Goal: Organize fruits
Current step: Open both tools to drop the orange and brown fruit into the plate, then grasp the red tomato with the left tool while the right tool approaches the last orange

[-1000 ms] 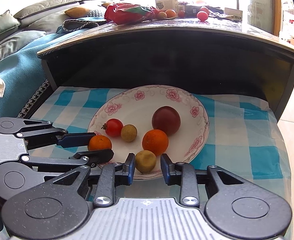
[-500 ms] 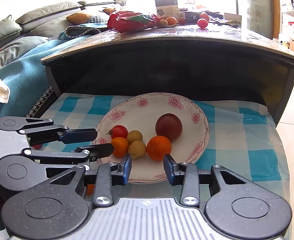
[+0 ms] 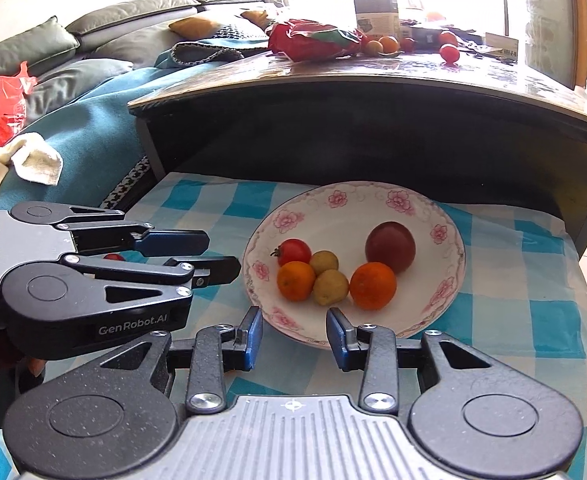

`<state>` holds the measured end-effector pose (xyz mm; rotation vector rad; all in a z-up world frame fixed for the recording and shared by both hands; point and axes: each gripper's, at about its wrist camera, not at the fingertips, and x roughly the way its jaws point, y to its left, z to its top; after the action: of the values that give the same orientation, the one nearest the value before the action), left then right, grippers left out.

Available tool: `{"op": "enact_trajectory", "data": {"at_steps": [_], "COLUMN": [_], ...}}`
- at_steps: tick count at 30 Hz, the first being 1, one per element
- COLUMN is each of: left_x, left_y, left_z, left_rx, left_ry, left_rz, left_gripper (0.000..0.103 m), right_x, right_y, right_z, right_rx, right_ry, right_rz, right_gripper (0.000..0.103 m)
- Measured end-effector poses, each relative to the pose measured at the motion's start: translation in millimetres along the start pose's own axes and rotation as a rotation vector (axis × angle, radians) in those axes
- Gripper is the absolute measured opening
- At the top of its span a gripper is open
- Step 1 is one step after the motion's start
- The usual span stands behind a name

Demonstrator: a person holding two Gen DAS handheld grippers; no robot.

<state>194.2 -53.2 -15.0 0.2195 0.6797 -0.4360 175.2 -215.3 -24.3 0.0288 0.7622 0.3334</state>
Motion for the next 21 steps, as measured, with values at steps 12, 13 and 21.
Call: {"op": "enact_trajectory", "data": {"at_steps": [12, 13, 21], "left_x": [-20, -20, -16], "left_y": [48, 55, 85], "left_z": [-33, -35, -46], "left_rx": [-0.017, -0.022, -0.002], "left_ry": [0.058, 0.06, 0.063], "left_rz": [0.13, 0.15, 0.241], "left_gripper": [0.039, 0.039, 0.044], "right_x": [7, 8, 17], "right_y": [27, 28, 33], "right_z": [-11, -12, -16], "right_rx": [-0.026, -0.028, -0.021], "right_ry": [0.056, 0.059, 0.088], "right_rz": [0.071, 0.073, 0.079], "right_gripper": [0.032, 0.032, 0.032]}}
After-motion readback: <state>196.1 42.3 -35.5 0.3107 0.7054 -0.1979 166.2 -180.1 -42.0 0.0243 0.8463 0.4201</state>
